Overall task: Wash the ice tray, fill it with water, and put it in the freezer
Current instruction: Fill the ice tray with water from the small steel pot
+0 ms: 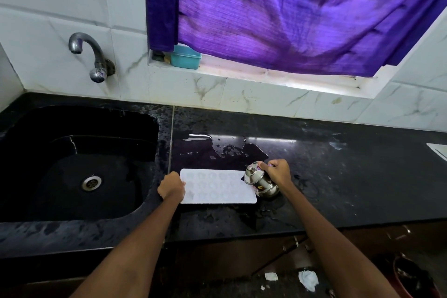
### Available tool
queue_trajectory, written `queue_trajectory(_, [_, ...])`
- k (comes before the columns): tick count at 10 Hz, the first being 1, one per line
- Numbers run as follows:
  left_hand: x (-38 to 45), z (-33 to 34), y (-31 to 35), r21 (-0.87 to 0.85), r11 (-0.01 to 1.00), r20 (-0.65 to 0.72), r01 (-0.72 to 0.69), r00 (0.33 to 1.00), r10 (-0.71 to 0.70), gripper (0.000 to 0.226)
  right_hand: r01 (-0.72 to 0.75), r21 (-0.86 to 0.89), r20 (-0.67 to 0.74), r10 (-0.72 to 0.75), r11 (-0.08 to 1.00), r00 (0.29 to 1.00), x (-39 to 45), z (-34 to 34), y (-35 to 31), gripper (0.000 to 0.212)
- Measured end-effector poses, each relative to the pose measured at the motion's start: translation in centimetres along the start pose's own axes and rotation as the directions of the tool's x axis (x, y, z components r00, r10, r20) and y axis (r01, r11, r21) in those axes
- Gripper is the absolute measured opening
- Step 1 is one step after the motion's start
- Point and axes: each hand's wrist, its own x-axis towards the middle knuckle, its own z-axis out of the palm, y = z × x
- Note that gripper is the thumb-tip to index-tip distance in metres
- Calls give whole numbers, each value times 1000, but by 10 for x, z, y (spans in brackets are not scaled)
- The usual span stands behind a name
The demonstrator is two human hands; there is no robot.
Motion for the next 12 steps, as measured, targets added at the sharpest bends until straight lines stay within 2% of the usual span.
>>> queue_trajectory(4, [1, 0, 0, -16, 1000, 4, 7, 1000, -7, 31, 11, 52, -22, -10, 999, 1000, 2, 1, 7, 62])
queue_trajectory(6, [0, 0, 1, -9, 1000, 7, 1, 1000, -1, 31, -62, 255, -48, 76, 965, 996, 6, -2, 6, 63])
queue_trajectory(7, [-1, 0, 0, -6, 1000, 3, 6, 1000, -6, 31, -56, 290, -32, 68, 955, 997, 10, -2, 1, 59])
queue_trajectory(11, [-2, -2, 0, -28, 1000, 5, 2, 1000, -1, 30, 44, 38, 58, -47, 998, 997, -3, 16, -17, 60])
queue_trajectory(12, [-3, -1, -1, -27, 1000, 2, 7, 1000, -7, 30, 47, 28, 64, -49, 998, 997, -6, 16, -18, 60])
